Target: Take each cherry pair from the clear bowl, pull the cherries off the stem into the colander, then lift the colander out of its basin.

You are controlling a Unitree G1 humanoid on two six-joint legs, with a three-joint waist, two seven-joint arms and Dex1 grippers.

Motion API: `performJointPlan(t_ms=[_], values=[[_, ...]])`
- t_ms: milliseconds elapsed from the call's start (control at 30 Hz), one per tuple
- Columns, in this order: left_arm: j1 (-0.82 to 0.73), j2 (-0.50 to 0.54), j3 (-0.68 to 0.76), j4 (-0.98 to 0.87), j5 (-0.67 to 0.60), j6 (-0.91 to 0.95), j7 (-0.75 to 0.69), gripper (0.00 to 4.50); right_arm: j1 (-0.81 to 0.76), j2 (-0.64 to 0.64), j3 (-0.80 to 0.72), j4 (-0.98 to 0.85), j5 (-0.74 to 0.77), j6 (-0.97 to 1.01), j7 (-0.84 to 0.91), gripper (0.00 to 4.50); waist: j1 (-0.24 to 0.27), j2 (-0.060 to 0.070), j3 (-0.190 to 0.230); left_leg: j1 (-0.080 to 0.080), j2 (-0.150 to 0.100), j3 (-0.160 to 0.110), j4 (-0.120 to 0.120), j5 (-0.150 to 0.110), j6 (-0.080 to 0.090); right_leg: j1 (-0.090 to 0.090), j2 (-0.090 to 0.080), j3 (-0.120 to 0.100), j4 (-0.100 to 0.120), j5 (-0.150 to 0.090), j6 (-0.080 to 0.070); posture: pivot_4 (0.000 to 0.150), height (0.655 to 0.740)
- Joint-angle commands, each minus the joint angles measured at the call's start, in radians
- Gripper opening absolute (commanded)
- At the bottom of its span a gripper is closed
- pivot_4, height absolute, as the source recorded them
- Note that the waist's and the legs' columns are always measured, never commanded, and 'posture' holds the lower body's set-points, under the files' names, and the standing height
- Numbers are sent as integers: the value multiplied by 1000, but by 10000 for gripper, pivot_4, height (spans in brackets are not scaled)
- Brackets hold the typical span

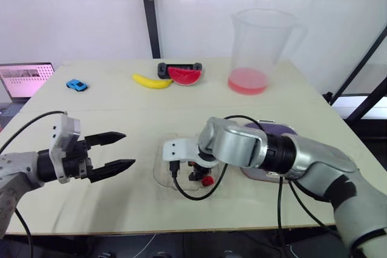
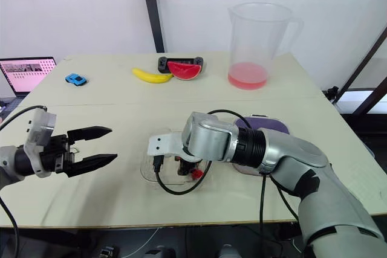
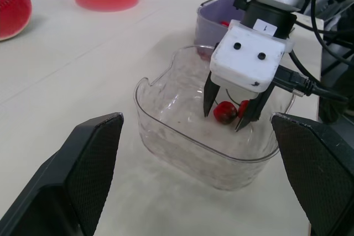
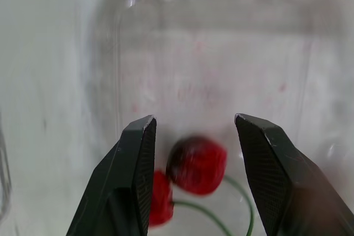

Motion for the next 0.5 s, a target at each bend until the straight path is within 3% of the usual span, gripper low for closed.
performJointPlan(t_ms=[33, 167, 267, 300, 367, 500], values=[[-5, 15, 19, -19, -9, -2, -1, 45000, -31, -3, -1, -27, -10, 21, 12, 23833, -1, 0, 0, 0, 0, 0, 0, 0, 0, 0, 0, 0, 0, 0, 0, 1500, 7400], [-22, 14, 4, -16, -11, 2, 1, 45000, -14, -3, 13, 4, -30, 37, -13, 23833, -1, 0, 0, 0, 0, 0, 0, 0, 0, 0, 0, 0, 0, 0, 0, 1500, 7400], [-35, 16, -3, -10, -6, 2, 0, 45000, -4, 5, 5, 6, -32, 40, -18, 16155, 1, 0, 0, 0, 0, 0, 0, 0, 0, 0, 0, 0, 0, 0, 0, 1500, 7400], [-37, 17, -4, -9, -5, 2, -1, 45000, -1, 9, -1, 8, -32, 40, -21, 11124, 0, 0, 0, 0, 0, 0, 0, 0, 0, 0, 0, 0, 0, 0, 0, 1500, 7400], [-36, 19, -2, -10, -6, 2, -2, 45000, 1, 16, -8, 7, -30, 45, -25, 5205, 0, 0, 0, 0, 0, 0, 0, 0, 0, 0, 0, 0, 0, 0, 0, 1500, 7400], [-36, 23, 1, -11, -10, 7, 3, 45000, -8, 27, -19, 6, -34, 13, -23, 3877, -1, 0, 0, 0, 0, 0, 0, 0, 0, 0, 0, 0, 0, 0, 0, 1500, 7400]])
